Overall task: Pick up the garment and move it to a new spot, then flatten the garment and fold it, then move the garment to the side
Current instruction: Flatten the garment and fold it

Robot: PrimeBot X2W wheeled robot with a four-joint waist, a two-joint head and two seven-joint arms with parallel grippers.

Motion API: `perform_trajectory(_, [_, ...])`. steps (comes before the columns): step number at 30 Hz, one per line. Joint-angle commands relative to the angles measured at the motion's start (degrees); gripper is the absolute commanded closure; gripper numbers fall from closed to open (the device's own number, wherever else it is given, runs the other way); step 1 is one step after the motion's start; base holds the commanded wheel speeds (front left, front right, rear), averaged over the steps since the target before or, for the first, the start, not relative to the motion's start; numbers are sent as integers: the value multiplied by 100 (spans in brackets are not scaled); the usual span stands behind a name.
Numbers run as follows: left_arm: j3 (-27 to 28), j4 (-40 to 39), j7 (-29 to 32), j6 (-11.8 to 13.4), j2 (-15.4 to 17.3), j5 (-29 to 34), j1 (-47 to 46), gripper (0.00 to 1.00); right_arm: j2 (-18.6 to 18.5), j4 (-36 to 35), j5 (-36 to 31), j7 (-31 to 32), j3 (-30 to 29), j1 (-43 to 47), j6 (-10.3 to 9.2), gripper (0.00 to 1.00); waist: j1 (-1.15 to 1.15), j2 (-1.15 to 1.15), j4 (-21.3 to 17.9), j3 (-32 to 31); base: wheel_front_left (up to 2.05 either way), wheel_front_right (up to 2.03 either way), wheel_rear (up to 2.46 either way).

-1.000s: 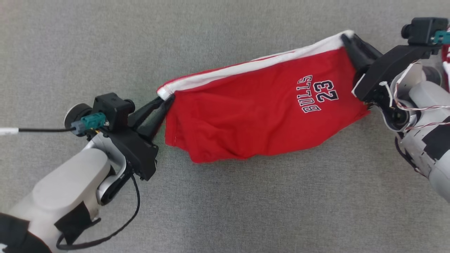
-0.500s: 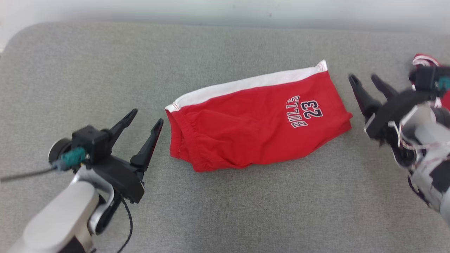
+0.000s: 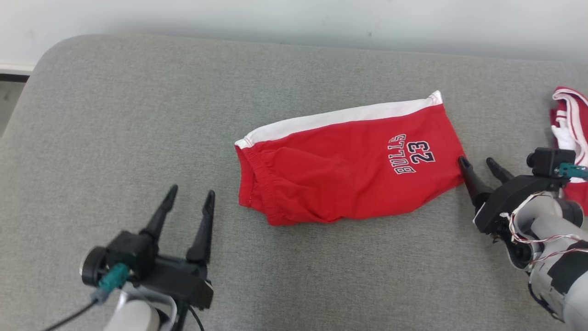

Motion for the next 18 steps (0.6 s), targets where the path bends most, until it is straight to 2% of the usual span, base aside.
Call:
perform_trajectory(1, [217, -33, -7, -122, -199, 214, 218, 0, 95, 104, 56, -44, -6, 48, -11, 0, 1, 0, 57, 18, 0, 0, 0])
perform_trajectory(11, [984, 88, -7, -569, -744, 844, 517, 0, 364, 546, 89, 134, 93, 5, -11, 0, 1, 0, 192, -5, 0, 0, 0])
perform_trajectory(12, [1048, 98, -7, -589, -793, 875, 532, 0, 400, 574, 99, 195, 123, 18, -11, 4, 1, 0, 199, -10, 0, 0, 0])
perform_trajectory(13, [1113, 111, -7, -625, -837, 923, 549, 0, 429, 591, 92, 263, 165, 30, -11, 53, 1, 0, 205, -14, 0, 0, 0])
perform_trajectory(14, [1165, 124, -7, -653, -881, 978, 564, 0, 448, 597, 89, 301, 192, 32, -11, 71, 1, 0, 209, -17, 0, 0, 0])
perform_trajectory(15, [1212, 137, -7, -679, -925, 1025, 581, 0, 463, 594, 96, 311, 201, 28, -11, 100, 1, 0, 214, -25, 0, 0, 0])
perform_trajectory(18, [1328, 202, -7, -748, -1043, 1159, 636, 0, 480, 588, 130, 285, 217, 42, -11, 100, 1, 0, 204, -95, 0, 0, 0])
